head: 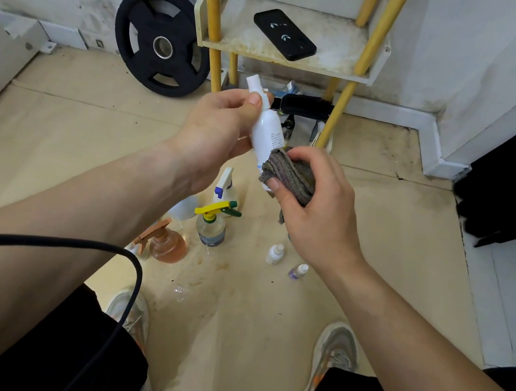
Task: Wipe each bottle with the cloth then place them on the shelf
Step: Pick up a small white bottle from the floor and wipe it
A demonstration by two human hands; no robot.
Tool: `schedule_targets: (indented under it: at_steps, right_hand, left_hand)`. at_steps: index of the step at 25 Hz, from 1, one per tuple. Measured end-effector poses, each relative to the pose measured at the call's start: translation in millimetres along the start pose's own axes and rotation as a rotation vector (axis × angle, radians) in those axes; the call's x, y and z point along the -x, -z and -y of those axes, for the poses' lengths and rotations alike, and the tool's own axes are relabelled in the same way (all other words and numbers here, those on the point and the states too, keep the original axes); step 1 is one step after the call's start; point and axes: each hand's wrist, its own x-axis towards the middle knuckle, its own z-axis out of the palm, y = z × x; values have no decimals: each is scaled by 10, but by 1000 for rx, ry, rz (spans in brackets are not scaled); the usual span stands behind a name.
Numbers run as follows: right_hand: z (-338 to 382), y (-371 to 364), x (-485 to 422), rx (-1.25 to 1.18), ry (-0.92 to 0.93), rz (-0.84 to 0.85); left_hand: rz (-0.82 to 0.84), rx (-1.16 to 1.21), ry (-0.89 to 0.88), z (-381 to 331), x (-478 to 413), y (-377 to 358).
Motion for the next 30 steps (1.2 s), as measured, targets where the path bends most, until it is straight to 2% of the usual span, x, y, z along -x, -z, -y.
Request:
schedule_targets:
  at_steps: [9,14,20,24,27,30]
  right_hand:
    - [49,-19,-85,72,37,-94]
    - [104,36,-162,81,129,-106]
    - [59,87,-156,61,50,-106]
    - [34,46,-70,113,177,-66]
    - [58,70,-73,219,270,-98]
    - [115,124,-138,147,176,-108]
  left_hand:
    - [-45,8,-82,25,-5,16]
    - [6,-40,-25,108,57,-28]
    - [-54,24,-33,12,-13,36]
    - [-89,46,-24,22,-33,51]
    - [-26,32,-23,65,-7,3]
    - [71,28,-14,110,26,-37]
